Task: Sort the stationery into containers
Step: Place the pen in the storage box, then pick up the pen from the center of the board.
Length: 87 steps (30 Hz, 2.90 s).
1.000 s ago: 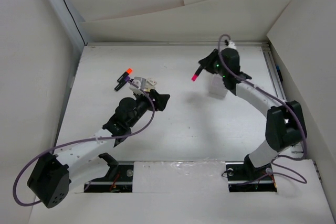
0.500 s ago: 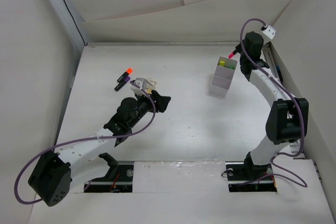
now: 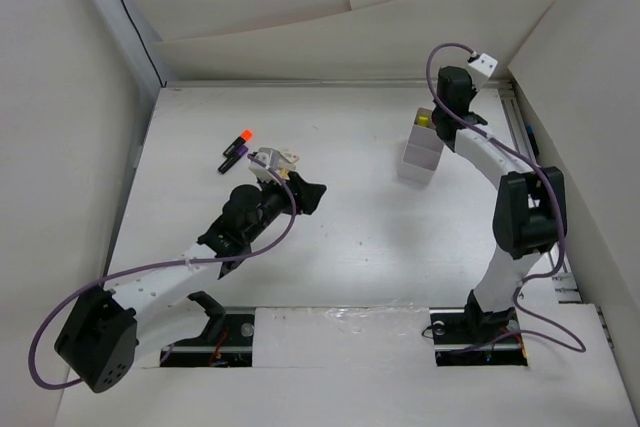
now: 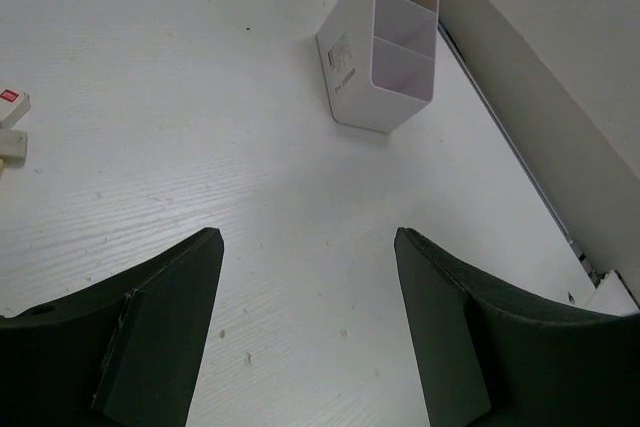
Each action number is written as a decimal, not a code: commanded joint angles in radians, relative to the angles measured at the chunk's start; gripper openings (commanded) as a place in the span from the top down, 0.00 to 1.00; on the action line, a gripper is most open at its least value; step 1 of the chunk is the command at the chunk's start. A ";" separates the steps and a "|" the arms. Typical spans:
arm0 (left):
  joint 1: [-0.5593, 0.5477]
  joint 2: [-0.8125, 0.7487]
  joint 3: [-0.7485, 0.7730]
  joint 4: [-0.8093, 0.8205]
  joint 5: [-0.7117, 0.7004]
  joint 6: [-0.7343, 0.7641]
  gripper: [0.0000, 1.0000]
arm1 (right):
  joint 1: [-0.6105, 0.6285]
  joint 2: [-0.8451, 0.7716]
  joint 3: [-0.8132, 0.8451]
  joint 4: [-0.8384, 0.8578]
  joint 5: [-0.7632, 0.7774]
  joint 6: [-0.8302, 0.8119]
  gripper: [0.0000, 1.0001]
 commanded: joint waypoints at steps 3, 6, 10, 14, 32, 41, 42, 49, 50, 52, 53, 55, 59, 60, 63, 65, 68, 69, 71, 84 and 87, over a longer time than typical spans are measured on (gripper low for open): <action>0.026 -0.012 0.006 0.039 0.028 -0.017 0.33 | 0.035 0.029 0.053 0.029 0.087 -0.027 0.99; 0.037 -0.012 -0.003 0.039 0.028 -0.026 0.33 | 0.046 0.038 0.053 0.029 0.101 -0.018 0.94; 0.037 -0.012 -0.003 0.030 0.016 -0.026 0.33 | 0.055 0.038 0.027 0.029 0.122 0.005 0.71; 0.037 -0.012 0.006 0.004 -0.046 -0.035 0.33 | 0.067 0.006 -0.007 0.029 0.101 0.036 0.55; 0.037 0.080 0.130 -0.211 -0.441 -0.080 0.36 | 0.268 -0.442 -0.344 0.009 -0.134 0.183 0.33; 0.143 0.233 0.284 -0.363 -0.486 -0.181 0.43 | 0.402 -0.614 -0.519 -0.026 -0.277 0.217 0.99; 0.193 0.262 0.284 -0.372 -0.450 -0.192 0.43 | 0.402 -0.623 -0.519 -0.026 -0.287 0.217 0.99; 0.333 0.391 0.412 -0.482 -0.497 -0.206 0.53 | 0.442 -0.612 -0.559 -0.008 -0.343 0.217 0.90; 0.347 0.406 0.451 -0.499 -0.488 -0.206 0.55 | 0.442 -0.612 -0.559 -0.008 -0.343 0.217 0.89; 0.367 0.458 0.491 -0.544 -0.455 -0.174 0.62 | 0.452 -0.612 -0.559 0.006 -0.343 0.217 0.81; 0.367 0.479 0.536 -0.562 -0.455 -0.164 0.62 | 0.452 -0.612 -0.559 0.006 -0.343 0.217 0.79; 0.367 0.520 0.583 -0.628 -0.478 -0.141 0.63 | 0.462 -0.612 -0.571 0.006 -0.343 0.217 0.67; 0.367 0.641 0.681 -0.726 -0.562 -0.086 0.68 | 0.462 -0.623 -0.580 0.017 -0.321 0.217 0.55; 0.367 0.653 0.692 -0.726 -0.584 -0.059 0.70 | 0.462 -0.632 -0.580 0.017 -0.332 0.217 0.54; 0.367 0.684 0.701 -0.690 -0.570 0.088 0.70 | 0.452 -0.643 -0.589 0.017 -0.332 0.217 0.52; 0.367 0.699 0.710 -0.670 -0.549 0.167 0.65 | 0.452 -0.643 -0.590 0.027 -0.341 0.217 0.52; 0.376 0.741 0.735 -0.660 -0.540 0.296 0.62 | 0.443 -0.643 -0.590 0.027 -0.367 0.217 0.52; 0.385 0.761 0.735 -0.660 -0.524 0.317 0.60 | 0.443 -0.654 -0.599 0.027 -0.367 0.217 0.52; 0.429 0.770 0.759 -0.671 -0.433 0.356 0.58 | 0.434 -0.654 -0.599 0.027 -0.367 0.217 0.52; 0.532 0.916 0.880 -0.766 -0.294 0.532 0.53 | 0.394 -0.663 -0.608 0.036 -0.424 0.217 0.51; 0.532 0.939 0.893 -0.766 -0.285 0.543 0.52 | 0.394 -0.663 -0.608 0.036 -0.424 0.217 0.51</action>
